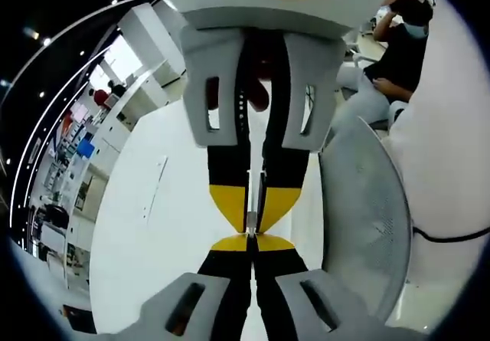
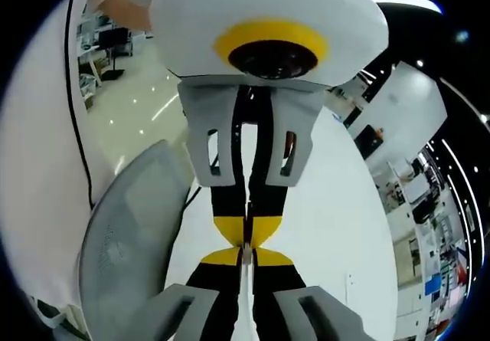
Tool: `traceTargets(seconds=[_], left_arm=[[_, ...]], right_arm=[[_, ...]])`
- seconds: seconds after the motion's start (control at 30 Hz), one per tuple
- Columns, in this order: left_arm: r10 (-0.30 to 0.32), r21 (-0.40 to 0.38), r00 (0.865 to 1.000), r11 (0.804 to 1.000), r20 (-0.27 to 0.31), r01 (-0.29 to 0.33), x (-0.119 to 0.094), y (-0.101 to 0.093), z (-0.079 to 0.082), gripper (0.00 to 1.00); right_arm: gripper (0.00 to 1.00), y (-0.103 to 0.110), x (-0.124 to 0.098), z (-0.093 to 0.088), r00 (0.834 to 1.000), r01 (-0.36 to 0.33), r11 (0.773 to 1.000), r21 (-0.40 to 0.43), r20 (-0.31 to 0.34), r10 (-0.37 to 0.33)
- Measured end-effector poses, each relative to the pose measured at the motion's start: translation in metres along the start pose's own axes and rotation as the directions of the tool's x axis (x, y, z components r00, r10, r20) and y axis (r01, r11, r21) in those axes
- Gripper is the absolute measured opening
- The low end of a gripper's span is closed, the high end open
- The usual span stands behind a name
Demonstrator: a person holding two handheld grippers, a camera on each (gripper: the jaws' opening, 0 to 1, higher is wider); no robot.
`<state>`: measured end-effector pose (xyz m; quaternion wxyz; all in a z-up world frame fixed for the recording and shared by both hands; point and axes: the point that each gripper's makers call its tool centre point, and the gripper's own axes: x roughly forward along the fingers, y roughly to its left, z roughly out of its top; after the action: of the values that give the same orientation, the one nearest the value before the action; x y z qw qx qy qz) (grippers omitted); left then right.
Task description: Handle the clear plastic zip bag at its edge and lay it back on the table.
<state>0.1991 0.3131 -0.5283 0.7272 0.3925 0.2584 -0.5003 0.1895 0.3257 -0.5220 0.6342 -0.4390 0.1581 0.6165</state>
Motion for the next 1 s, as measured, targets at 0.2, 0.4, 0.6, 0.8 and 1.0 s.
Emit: traceTargets(seconds=[0.2,0.4,0.6,0.8,1.0], left_arm=[[-0.003,0.006,1.000,1.000,-0.006,0.003,0.0007,-0.0009,-0.0005,0.00],[-0.008,0.006,1.000,1.000,-0.012,0.008,0.0001,-0.0034,0.0003,0.00],[-0.013,0.004,1.000,1.000,-0.011,0.013,0.0005,-0.0049,-0.0006,0.00],[-0.014,0.005,1.000,1.000,-0.012,0.014,0.0005,-0.0060,-0.0008,0.00],[-0.001,0.013,1.000,1.000,-0.008,0.001,0.0010,-0.0040,0.0003,0.00]], right_arm=[[0.01,0.0018,-0.0011,0.0026,1.000,-0.010,0.999,-0.049,-0.011,0.009],[0.01,0.0034,-0.0001,0.0013,0.999,-0.018,0.993,-0.114,-0.037,0.014],[0.00,0.0055,0.0004,0.0014,0.999,-0.020,0.993,-0.116,-0.036,0.015],[0.00,0.0068,0.0007,0.0010,0.999,-0.017,0.994,-0.105,-0.039,0.013],[0.00,0.0053,-0.0003,-0.0004,0.999,-0.010,0.997,-0.082,-0.040,0.007]])
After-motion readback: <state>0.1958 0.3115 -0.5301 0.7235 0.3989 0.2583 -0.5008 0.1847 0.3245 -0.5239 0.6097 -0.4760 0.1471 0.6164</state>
